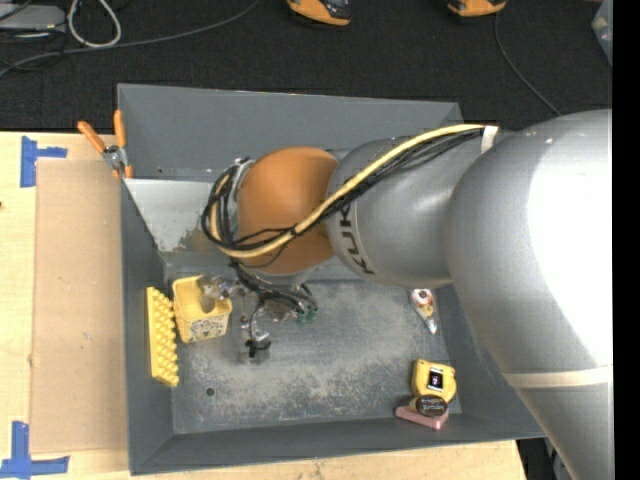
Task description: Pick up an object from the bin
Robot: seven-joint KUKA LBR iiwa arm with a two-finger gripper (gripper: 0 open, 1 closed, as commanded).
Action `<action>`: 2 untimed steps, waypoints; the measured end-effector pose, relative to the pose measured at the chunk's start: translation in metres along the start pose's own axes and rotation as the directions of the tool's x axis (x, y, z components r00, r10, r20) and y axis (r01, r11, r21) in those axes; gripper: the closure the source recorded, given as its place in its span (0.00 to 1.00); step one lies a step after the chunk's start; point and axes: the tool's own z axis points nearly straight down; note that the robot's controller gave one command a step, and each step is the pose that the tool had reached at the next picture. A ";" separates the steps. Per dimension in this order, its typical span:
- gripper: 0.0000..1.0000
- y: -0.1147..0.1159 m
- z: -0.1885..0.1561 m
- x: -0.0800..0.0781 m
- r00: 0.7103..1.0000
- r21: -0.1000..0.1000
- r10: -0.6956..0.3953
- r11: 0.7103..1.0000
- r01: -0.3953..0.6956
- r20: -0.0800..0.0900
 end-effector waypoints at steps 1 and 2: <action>1.00 0.032 0.015 0.015 0.994 0.000 0.111 0.994 -0.111 0.000; 1.00 0.032 0.015 0.015 0.994 0.000 0.112 0.994 -0.112 0.000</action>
Offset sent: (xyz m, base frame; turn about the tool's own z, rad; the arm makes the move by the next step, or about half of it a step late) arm 0.0000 0.0000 0.0000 0.0000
